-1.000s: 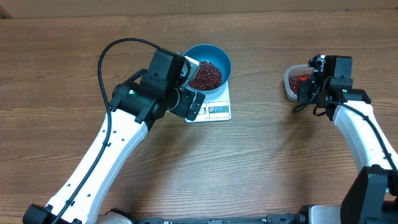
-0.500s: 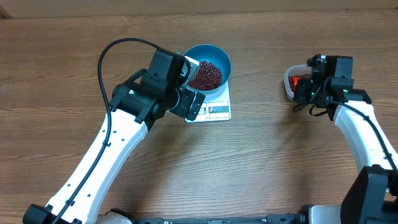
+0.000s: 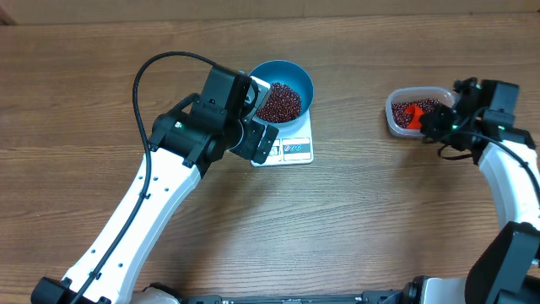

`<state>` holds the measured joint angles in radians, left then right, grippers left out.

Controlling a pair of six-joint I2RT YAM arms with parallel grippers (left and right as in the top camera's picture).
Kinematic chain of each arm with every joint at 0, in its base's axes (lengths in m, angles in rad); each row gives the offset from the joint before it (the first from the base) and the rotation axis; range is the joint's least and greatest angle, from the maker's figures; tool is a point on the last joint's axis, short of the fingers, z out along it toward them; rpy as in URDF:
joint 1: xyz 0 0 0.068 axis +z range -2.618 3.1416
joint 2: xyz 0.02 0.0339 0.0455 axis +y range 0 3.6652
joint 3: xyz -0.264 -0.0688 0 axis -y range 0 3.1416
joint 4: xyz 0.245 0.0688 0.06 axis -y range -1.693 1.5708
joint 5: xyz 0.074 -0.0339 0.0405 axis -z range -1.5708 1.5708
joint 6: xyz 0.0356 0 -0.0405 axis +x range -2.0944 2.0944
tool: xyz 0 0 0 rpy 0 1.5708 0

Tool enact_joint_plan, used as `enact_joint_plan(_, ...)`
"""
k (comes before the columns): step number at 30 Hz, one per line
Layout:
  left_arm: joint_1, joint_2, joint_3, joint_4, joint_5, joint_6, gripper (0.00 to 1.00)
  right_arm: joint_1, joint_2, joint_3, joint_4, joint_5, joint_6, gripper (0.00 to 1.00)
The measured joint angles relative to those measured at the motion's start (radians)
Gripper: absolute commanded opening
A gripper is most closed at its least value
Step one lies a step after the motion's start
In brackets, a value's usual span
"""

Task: Scoop item into bowl and weigh 150g on scale
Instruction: 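Lower the red scoop into the beans and scoop again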

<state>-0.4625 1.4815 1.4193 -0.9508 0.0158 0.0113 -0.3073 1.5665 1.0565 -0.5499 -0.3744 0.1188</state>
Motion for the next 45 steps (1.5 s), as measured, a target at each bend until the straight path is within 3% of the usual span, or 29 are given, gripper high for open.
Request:
enact_joint_plan(17,0.0,0.0,0.0,0.0,0.0,0.0,1.0,-0.107,0.015,0.0,0.016,-0.177,0.012,0.04)
enact_joint_plan(32,0.0,0.0,0.0,0.0,0.0,0.0,1.0,-0.077,0.018,0.0,0.061,0.023,-0.172,0.04)
enact_joint_plan(45,0.0,0.0,0.0,0.0,0.0,0.0,1.0,0.021,0.085,0.0,0.067,0.023,-0.194,0.04)
